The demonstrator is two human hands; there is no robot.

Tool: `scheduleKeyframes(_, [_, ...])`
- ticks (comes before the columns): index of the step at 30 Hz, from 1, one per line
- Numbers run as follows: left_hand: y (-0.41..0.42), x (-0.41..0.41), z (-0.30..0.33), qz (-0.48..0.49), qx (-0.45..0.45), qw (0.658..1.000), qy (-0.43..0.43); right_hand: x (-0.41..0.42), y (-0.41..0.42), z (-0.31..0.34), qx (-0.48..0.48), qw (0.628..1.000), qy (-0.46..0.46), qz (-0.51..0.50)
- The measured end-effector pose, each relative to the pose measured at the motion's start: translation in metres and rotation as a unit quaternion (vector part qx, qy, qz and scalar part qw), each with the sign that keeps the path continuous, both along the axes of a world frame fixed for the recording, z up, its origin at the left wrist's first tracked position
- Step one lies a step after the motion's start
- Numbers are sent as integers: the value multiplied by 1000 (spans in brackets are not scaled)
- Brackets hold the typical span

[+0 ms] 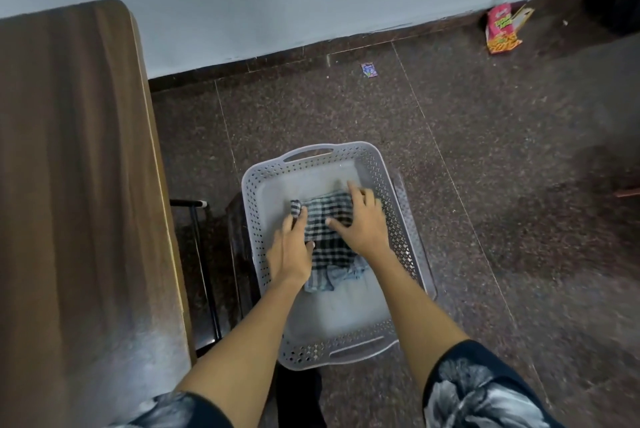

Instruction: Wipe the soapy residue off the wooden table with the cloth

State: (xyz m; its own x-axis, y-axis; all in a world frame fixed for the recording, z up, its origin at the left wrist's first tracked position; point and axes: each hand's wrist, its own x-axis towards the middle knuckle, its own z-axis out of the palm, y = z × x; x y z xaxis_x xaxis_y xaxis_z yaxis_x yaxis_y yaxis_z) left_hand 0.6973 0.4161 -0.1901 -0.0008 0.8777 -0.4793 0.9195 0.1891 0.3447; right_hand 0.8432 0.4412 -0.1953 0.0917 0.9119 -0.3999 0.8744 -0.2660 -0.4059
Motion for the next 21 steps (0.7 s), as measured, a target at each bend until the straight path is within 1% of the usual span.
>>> scheduleKeyframes(2, [-3,-2,2,-1,-16,1000,18,-1,-19,-1,0,997,-33,68])
scheduleKeyframes(4, [-7,-3,5,-22,-12,999,34,1,-47,-6,2,989,-50,138])
scheduleKeyframes(5, [-9,-4,6,-42,-4,998,46,4,-61,-11,2,987,-54,149])
scheduleKeyframes(8, [-18,-6,7,-133,0,988,81,20,-94,-15,-23,985,-71,155])
scheduleKeyframes(11, [-34,-10,7,-203,-46,972,107,31,-106,-10,-77,972,-115,191])
scheduleKeyframes(15, [-54,-16,21,-226,-105,960,129,29,-108,11,-138,962,-142,190])
scheduleKeyframes(16, [-58,-18,28,-225,-113,961,117,27,-110,18,-152,961,-140,183])
scheduleKeyframes(18, [-64,-22,44,-227,-111,961,110,23,-112,34,-166,959,-151,170])
scheduleKeyframes(21, [-72,-25,72,-225,-85,967,86,16,-118,60,-153,963,-149,164])
